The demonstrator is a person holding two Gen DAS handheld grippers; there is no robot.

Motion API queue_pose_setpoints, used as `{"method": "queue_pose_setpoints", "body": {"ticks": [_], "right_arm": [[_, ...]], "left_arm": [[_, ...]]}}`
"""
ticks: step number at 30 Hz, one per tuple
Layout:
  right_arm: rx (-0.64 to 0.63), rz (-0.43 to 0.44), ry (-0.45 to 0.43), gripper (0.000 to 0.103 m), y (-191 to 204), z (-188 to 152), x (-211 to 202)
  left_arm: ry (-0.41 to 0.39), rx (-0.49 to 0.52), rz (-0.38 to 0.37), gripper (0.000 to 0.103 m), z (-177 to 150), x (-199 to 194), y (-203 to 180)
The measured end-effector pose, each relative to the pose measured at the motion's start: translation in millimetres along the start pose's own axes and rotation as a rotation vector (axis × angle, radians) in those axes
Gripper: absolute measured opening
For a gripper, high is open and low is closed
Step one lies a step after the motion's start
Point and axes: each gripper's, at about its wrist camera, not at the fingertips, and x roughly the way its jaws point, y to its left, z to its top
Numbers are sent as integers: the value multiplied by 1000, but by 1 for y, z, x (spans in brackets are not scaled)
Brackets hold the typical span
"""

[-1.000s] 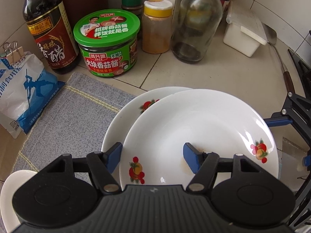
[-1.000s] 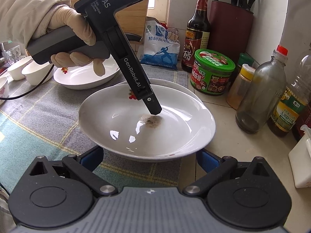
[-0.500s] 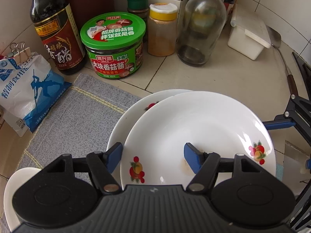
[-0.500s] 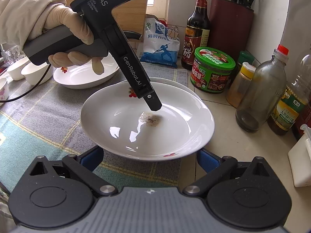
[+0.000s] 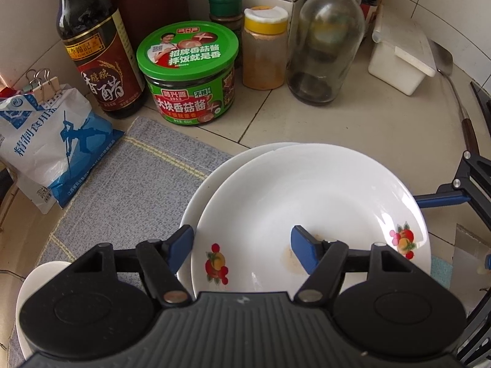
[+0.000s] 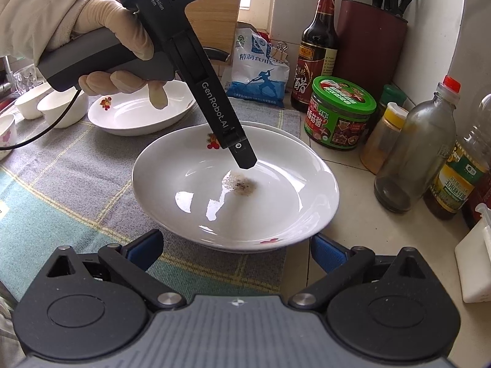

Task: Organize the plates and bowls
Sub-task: 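Open the left gripper and withdraw from the stacked plates, then move the right gripper toward the large flower plate on the towel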

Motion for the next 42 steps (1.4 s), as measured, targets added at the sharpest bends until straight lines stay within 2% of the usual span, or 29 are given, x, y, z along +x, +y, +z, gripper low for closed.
{"method": "queue_pose_setpoints", "body": {"ticks": [6,12,16,19,23,25,27,31,37,42], "right_arm": [[-4,2,-3,103,2,-2,-3],[-7,-42,0,103,10,-1,-11],[-12,-91,-3,103,21,6,-14],[-4,-87,-17,103,28,12,-16],[-1,-84,-36,103,40,23,-13],[-2,-85,-41,103,44,29,-11],[-3,-79,-47,103,47,34,-9],[-19,-69,-46,103,51,46,-2],[-61,-26,-42,103,59,62,6],[-92,6,-31,103,63,73,13]], "left_arm": [[-56,-1,50,76,-6,-11,2],[-178,-43,81,80,-28,-45,3],[-273,-35,127,84,-53,-78,-2],[-328,-55,168,86,-73,-97,-5],[-376,-129,241,87,-106,-113,-8],[-389,-197,287,89,-125,-115,-9],[-373,-271,322,90,-143,-110,-7],[-329,-342,417,90,-173,-96,-7],[-254,-432,440,90,-202,-67,-1],[-266,-508,436,90,-211,-52,3]]}}
